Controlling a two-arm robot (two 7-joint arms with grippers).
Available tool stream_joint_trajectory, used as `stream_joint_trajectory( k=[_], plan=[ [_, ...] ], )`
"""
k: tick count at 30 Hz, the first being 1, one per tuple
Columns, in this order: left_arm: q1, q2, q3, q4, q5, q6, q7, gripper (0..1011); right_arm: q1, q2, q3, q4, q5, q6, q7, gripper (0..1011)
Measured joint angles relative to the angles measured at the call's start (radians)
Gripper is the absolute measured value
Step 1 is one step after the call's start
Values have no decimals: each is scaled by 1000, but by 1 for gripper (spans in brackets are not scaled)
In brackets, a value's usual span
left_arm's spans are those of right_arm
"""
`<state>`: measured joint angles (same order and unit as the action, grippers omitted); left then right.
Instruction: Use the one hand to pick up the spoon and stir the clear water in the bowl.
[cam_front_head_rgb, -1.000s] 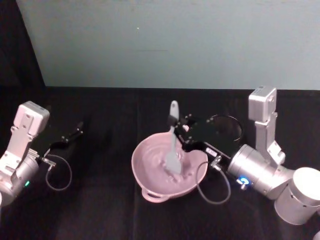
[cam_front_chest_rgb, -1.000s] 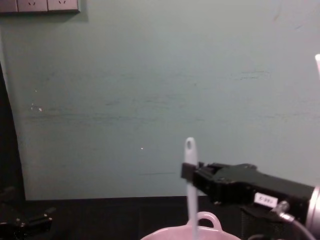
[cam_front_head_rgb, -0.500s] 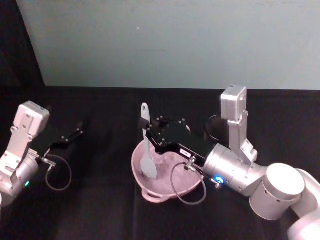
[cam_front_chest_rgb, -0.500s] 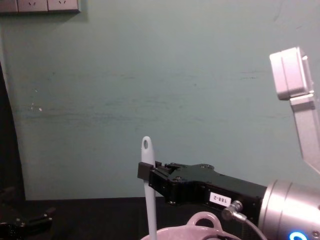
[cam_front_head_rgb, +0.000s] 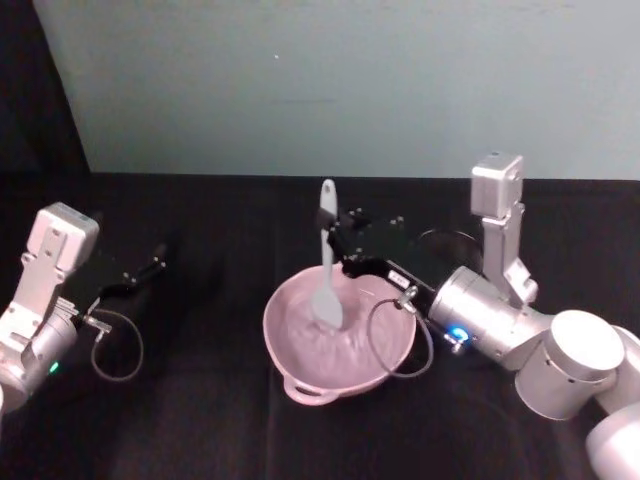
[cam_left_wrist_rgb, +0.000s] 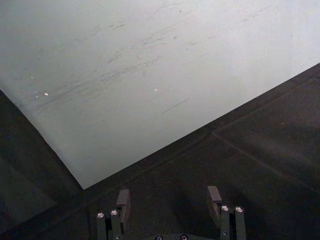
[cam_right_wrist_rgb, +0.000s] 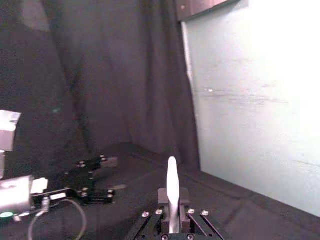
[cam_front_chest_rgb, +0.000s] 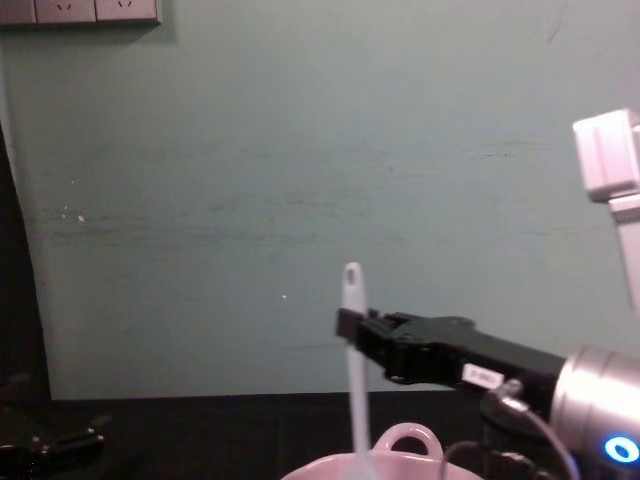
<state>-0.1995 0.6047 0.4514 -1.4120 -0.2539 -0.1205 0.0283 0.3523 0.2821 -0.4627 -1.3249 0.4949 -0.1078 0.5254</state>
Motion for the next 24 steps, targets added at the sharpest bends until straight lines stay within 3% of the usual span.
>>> stream_joint_trajectory(
  k=[14,24],
  plan=[
    [0,0,0,0,0,0,0,1005,-92,67,62,-107,-3,5,-48,112],
    [0,0,0,0,0,0,0,1005,-139,70,32,-180,-4,27,-28,112]
  ],
)
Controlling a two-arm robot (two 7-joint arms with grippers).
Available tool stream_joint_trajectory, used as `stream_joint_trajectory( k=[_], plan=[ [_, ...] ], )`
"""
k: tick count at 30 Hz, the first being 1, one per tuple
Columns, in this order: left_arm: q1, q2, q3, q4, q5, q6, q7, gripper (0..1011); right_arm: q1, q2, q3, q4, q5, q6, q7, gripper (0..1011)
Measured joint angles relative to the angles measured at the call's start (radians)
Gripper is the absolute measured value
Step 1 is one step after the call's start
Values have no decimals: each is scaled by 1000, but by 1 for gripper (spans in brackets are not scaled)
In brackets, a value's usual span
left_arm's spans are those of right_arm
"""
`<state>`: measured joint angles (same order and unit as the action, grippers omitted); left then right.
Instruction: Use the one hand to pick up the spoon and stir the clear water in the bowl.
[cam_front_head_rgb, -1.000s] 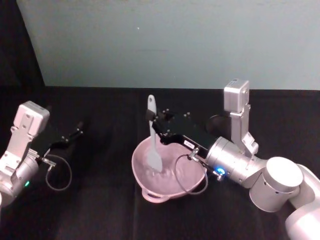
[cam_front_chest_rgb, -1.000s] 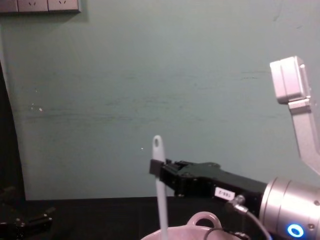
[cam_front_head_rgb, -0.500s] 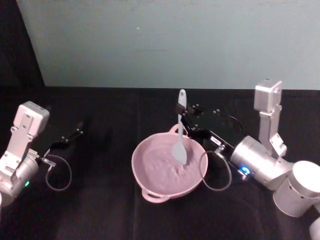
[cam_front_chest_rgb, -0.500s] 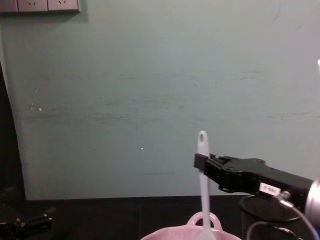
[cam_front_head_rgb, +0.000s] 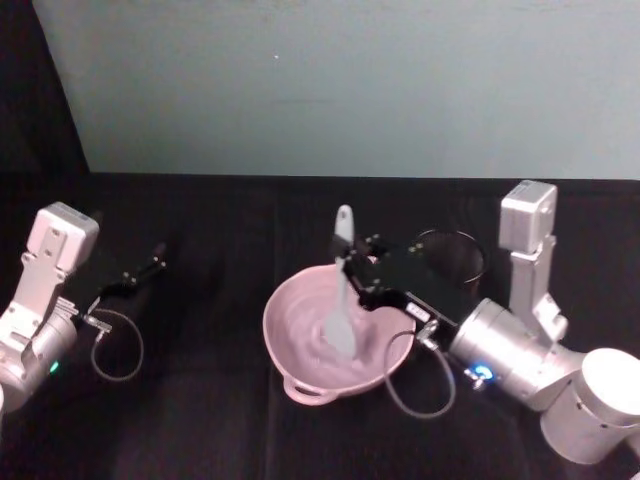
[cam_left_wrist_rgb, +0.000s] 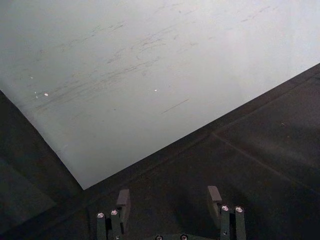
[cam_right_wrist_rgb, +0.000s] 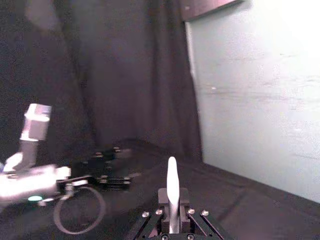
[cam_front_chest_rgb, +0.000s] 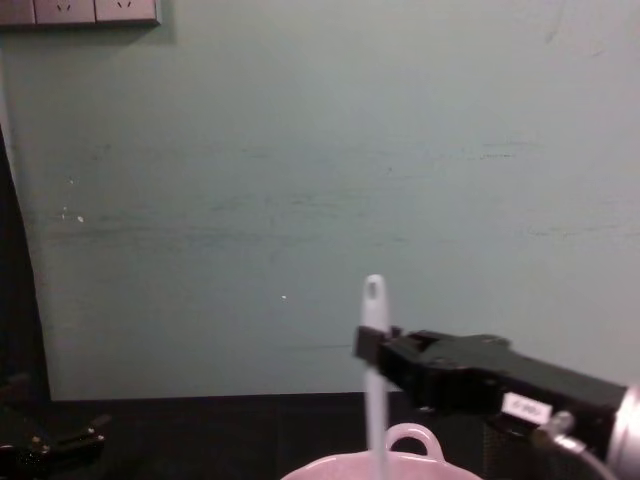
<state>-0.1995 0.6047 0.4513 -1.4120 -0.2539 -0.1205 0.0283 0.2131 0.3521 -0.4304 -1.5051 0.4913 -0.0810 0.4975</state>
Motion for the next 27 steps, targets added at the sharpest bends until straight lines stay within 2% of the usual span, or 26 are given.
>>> stream_joint_trajectory(
  k=[5,12,21,27],
  plan=[
    [0,0,0,0,0,0,0,1005,7,-23,-34,-1,5,4,21,112],
    [0,0,0,0,0,0,0,1005,62,-61,-71,56,5,-1,38,112],
    [0,0,0,0,0,0,0,1005,123,-80,-78,134,-3,-8,44,112],
    [0,0,0,0,0,0,0,1005,144,-74,-61,173,-16,-19,32,112]
  ],
)
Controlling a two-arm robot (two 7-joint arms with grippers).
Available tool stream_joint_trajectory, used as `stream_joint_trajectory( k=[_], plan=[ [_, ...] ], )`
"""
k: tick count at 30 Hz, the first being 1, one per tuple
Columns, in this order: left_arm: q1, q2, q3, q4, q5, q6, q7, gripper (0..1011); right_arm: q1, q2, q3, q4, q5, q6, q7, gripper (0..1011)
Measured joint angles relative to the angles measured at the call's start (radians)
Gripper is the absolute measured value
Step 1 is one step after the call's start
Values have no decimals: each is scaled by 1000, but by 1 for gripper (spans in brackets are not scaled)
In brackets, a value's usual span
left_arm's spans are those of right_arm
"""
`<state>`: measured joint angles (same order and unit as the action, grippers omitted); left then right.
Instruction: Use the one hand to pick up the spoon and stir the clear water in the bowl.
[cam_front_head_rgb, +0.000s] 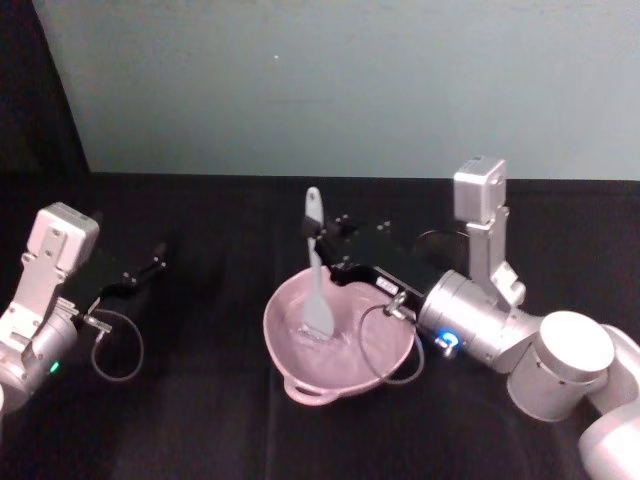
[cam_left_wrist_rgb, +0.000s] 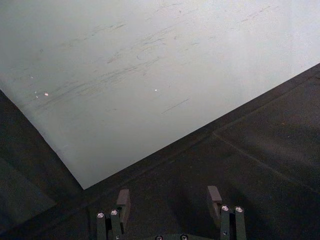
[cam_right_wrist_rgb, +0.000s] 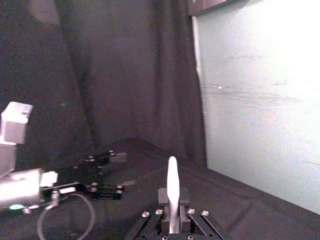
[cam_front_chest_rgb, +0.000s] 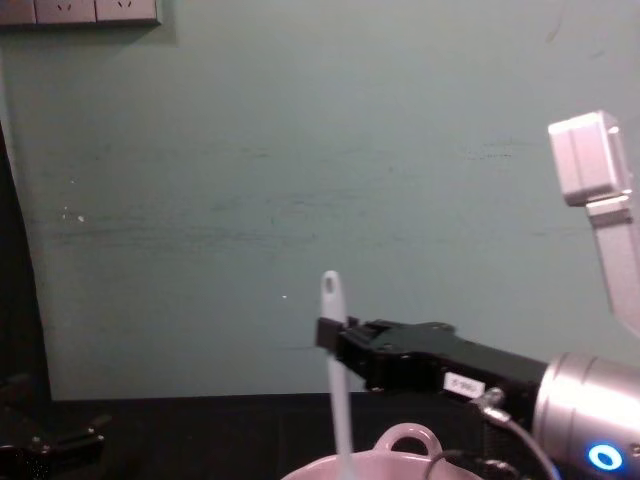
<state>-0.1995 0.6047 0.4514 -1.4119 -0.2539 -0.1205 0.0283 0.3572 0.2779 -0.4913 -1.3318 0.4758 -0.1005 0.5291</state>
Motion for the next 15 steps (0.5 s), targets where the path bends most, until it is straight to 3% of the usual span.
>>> stream_joint_trajectory(
  k=[5,15],
  plan=[
    [0,0,0,0,0,0,0,1005,-5,19,28,-1,-8,-6,-19,112],
    [0,0,0,0,0,0,0,1005,-53,66,66,-67,-18,6,-38,112]
  ],
)
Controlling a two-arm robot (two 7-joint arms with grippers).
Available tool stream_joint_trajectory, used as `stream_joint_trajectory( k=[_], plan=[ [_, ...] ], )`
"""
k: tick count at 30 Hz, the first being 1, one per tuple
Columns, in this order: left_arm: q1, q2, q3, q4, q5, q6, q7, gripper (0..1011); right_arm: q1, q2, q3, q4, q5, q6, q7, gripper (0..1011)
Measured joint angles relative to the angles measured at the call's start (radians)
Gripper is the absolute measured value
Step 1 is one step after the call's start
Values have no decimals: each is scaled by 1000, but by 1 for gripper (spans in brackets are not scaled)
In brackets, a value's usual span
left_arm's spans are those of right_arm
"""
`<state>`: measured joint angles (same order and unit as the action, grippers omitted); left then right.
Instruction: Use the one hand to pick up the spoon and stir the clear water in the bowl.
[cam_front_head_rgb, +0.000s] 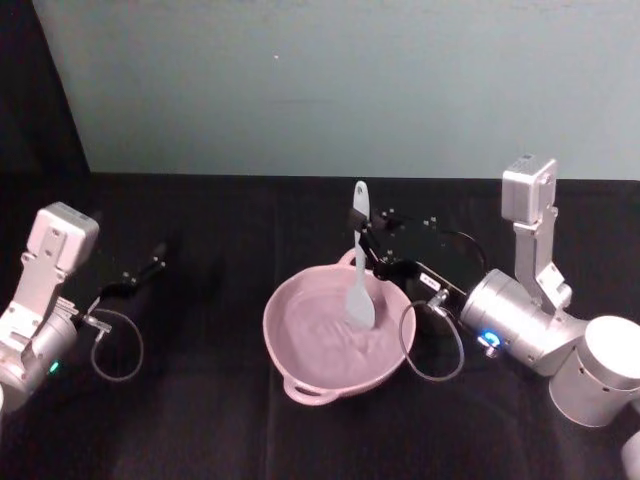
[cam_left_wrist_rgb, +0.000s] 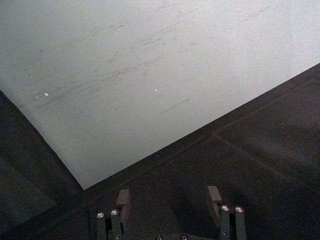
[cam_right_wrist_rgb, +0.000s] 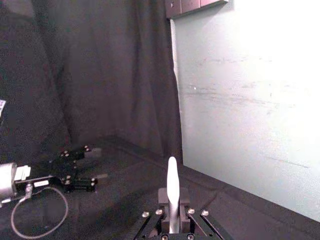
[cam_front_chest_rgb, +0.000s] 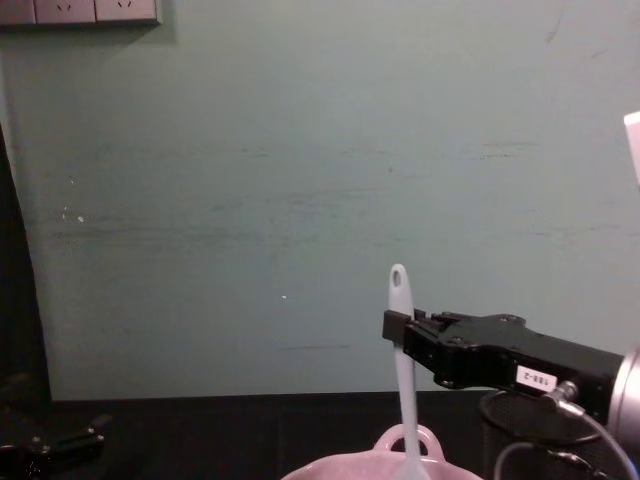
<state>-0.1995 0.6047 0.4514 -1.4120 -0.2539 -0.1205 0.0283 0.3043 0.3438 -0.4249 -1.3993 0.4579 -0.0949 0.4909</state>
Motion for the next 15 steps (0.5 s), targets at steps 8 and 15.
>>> stream_joint_trajectory(
  k=[8,15],
  plan=[
    [0,0,0,0,0,0,0,1005,-32,24,-3,-58,-12,19,2,112],
    [0,0,0,0,0,0,0,1005,-53,19,-34,-93,-14,29,18,112]
  ],
)
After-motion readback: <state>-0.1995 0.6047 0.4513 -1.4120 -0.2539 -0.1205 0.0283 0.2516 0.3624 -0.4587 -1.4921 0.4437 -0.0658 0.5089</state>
